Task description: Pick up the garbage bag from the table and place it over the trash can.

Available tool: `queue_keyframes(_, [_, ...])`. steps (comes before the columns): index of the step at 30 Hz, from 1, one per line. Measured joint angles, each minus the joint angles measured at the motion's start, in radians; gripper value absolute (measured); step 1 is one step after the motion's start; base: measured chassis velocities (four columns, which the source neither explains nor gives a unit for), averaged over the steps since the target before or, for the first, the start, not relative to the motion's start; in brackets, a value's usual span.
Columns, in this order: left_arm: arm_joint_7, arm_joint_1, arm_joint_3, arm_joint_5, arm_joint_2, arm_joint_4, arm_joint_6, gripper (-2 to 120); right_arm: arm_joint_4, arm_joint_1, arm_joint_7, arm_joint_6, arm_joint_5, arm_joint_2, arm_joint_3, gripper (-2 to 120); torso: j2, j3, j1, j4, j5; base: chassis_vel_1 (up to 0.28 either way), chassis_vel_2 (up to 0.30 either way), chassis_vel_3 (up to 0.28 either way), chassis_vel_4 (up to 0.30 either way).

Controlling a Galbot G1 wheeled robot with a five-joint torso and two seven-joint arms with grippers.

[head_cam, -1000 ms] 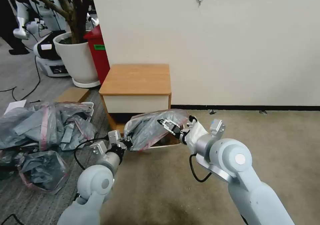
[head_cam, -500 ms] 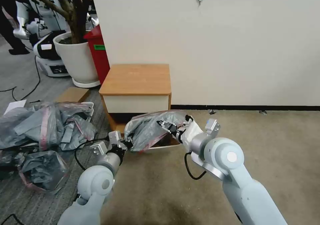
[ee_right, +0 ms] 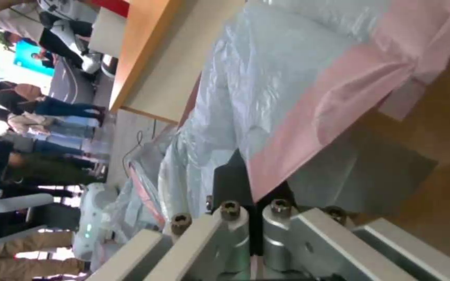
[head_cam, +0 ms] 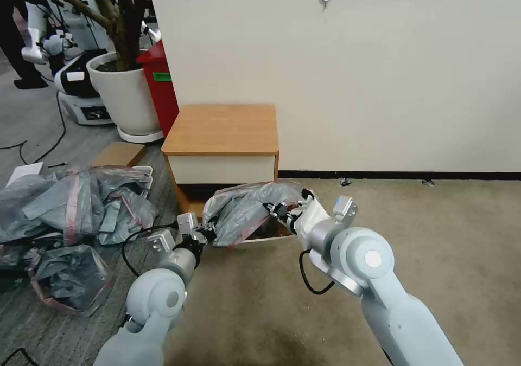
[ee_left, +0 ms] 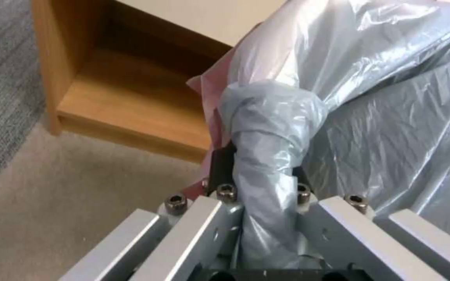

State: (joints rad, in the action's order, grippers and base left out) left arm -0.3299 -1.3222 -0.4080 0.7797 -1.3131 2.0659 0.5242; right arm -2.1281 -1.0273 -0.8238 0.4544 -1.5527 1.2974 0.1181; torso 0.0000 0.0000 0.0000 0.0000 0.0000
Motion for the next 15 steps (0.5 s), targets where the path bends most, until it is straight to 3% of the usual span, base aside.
queue_keyframes(15, [-0.031,0.026,-0.027,0.053,-0.012,-0.021,-0.012,3,-0.047,-0.046,0.042,-0.022,0.028,-0.046,0.01,0,0.0,0.0,0.0,0.0,0.0001,0.0,0.0,0.0,0.0])
